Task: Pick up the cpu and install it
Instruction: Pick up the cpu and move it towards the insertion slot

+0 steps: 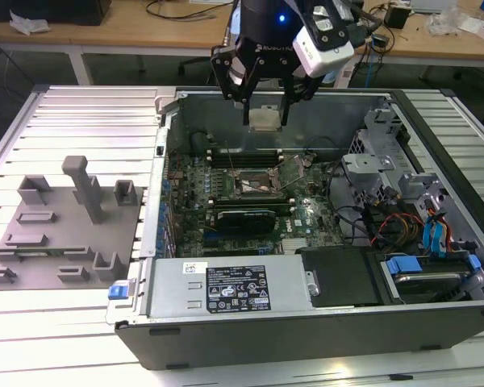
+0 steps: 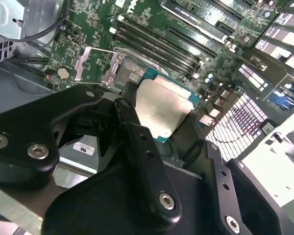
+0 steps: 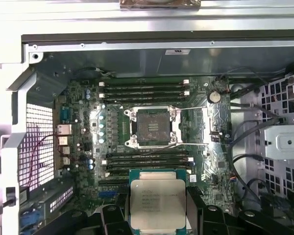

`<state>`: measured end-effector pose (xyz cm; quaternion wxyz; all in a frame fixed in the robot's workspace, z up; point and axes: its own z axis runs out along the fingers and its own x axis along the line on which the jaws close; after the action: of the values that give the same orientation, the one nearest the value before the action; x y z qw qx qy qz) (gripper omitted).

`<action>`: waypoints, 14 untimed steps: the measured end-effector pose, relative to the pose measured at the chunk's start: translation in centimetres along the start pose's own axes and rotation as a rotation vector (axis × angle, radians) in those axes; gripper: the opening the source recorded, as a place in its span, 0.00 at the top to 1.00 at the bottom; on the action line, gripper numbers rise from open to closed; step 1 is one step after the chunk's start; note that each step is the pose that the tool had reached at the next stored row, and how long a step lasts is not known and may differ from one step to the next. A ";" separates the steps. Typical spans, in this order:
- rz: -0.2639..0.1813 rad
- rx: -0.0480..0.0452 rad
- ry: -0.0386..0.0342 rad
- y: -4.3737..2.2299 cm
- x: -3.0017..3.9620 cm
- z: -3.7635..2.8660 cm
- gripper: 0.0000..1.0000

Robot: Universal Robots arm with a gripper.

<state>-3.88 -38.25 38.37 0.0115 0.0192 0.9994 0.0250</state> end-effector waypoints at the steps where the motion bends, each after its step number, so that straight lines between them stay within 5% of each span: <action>1: 0.000 0.0000 0.0000 0.00 -0.01 0.32 0.45; 14: 0.000 0.0000 0.0000 0.34 0.05 3.00 0.45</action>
<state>-3.85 -37.76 35.39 0.0114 0.0190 0.9994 0.0250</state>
